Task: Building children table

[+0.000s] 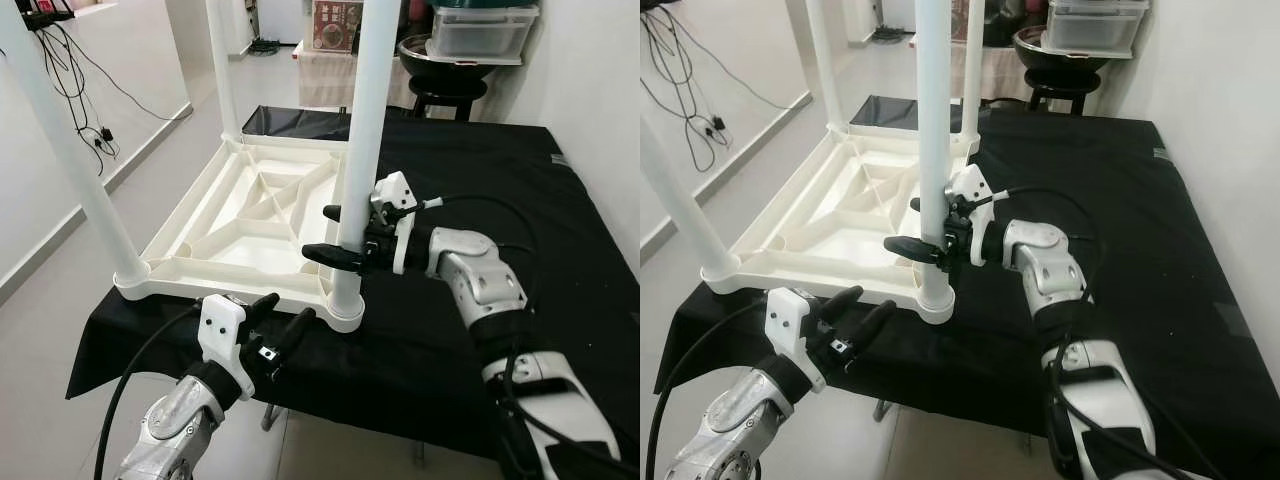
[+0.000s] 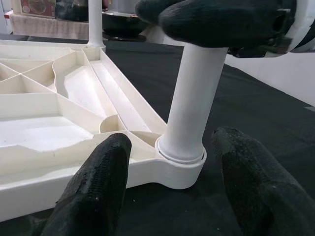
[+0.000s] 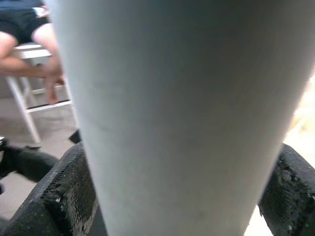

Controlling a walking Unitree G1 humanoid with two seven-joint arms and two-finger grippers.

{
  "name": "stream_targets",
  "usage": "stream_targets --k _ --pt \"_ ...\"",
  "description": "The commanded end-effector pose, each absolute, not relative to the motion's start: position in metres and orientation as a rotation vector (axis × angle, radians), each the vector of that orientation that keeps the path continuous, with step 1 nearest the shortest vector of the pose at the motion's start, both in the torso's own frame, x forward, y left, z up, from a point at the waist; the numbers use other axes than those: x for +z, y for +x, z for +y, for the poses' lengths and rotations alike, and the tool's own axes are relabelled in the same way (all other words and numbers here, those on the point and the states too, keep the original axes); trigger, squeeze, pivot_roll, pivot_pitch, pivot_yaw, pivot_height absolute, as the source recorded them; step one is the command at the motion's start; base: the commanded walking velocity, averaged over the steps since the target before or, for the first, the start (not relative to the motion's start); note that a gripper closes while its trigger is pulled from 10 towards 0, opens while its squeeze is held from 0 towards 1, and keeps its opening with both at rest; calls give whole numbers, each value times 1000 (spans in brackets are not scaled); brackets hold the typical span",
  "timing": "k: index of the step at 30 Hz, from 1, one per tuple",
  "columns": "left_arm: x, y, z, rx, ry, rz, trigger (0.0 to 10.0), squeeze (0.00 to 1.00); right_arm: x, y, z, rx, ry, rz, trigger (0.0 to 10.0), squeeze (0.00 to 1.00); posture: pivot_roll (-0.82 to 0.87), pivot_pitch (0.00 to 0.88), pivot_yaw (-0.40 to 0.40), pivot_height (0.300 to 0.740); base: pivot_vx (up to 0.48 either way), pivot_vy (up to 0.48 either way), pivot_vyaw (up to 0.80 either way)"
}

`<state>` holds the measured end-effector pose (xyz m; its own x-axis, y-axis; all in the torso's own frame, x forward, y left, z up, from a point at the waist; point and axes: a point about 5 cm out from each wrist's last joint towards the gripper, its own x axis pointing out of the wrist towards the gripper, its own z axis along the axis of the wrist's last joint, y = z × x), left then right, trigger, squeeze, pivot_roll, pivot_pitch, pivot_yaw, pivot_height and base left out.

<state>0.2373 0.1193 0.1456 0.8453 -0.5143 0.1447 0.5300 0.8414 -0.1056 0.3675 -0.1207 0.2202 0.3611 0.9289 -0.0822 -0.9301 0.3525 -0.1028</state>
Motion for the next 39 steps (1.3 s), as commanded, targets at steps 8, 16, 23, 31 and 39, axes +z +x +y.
stream_targets --k 8,16,23,31,39 --pt "146 235 120 -548 -130 -113 10000 0 210 371 -124 1254 -117 54 0 0 30 56 -15 740 0 0 0" --pt "147 235 119 -551 -133 -115 10000 0 188 369 -147 1082 -139 93 0 0 12 63 -12 740 0 0 0" --pt "149 234 121 -548 -133 -118 10000 0 165 359 -146 657 -92 119 0 0 5 76 -19 740 0 0 0" --pt "148 236 125 -560 -139 -108 10000 0 142 327 -99 415 -160 158 0 0 2 69 -1 740 0 0 0" --pt "149 238 126 -528 -140 -120 10000 0 155 335 -86 407 -91 137 10000 0 -7 61 0 740 0 0 0"
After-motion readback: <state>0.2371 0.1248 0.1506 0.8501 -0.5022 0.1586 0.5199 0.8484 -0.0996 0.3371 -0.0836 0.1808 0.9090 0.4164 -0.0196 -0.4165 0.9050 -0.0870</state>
